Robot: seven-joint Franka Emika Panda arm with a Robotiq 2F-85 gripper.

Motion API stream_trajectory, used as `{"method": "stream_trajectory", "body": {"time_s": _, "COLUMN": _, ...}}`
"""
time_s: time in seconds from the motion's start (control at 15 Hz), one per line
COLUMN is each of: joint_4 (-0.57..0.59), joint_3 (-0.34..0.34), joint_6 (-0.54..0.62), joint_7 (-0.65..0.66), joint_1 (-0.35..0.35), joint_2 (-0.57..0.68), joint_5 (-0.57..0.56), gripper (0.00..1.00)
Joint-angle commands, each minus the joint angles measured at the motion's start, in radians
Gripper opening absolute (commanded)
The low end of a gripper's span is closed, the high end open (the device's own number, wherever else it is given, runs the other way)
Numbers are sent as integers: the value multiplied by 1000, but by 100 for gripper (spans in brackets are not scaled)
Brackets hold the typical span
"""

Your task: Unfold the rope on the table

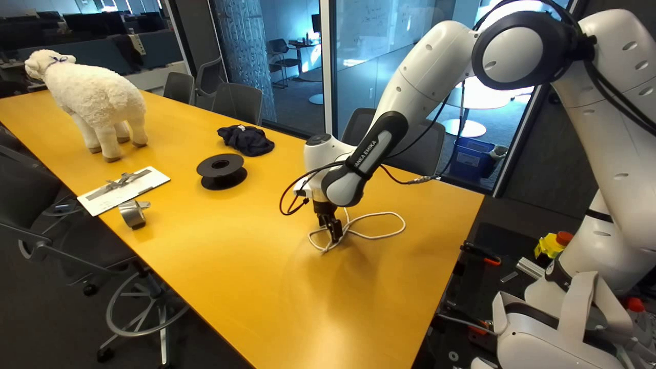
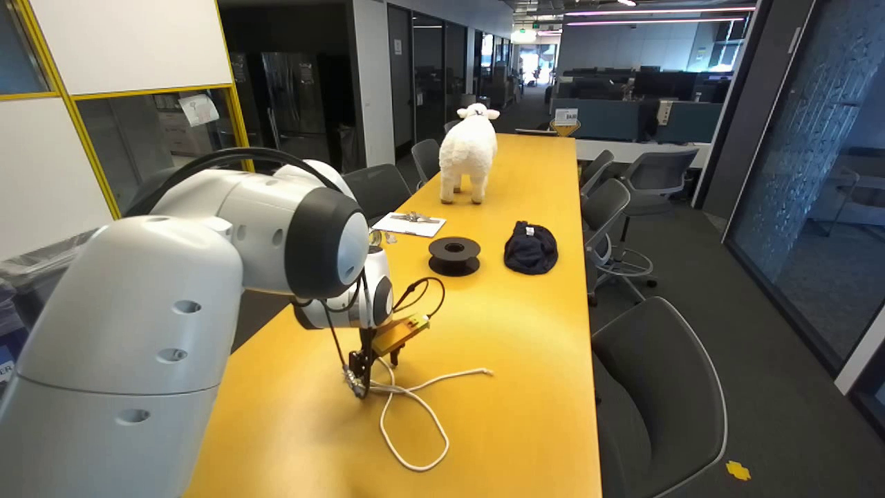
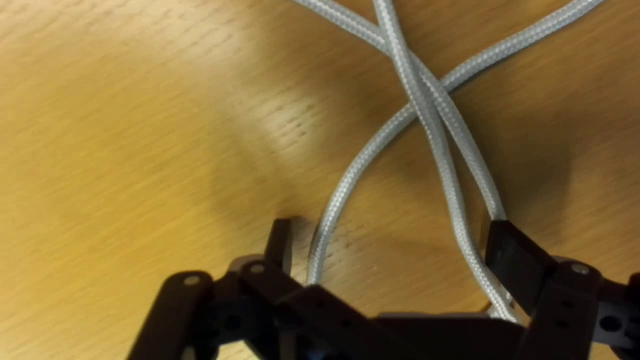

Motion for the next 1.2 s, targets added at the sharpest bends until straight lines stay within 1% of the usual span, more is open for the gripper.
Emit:
{"method": "stream_trajectory", "body": {"time_s": 0.0, "joint_4": 45, "joint_3": -12, "joint_6": 3, "joint_7": -11, "joint_1": 15, "joint_2": 25, "joint_5": -27, "gripper": 100}}
{"method": "stream_trajectory", "body": {"time_s": 0.73, "joint_4": 50, "joint_3": -10, "joint_6": 15, "joint_7": -12, "joint_1": 11, "joint_2": 35, "joint_5": -30, "gripper": 100}}
{"method": "stream_trajectory", "body": {"time_s": 1.13, "joint_4": 18, "joint_3": -17, "joint_6": 69, "joint_7": 3, "joint_1": 17, "joint_2": 17, "joint_5": -45, "gripper": 100}}
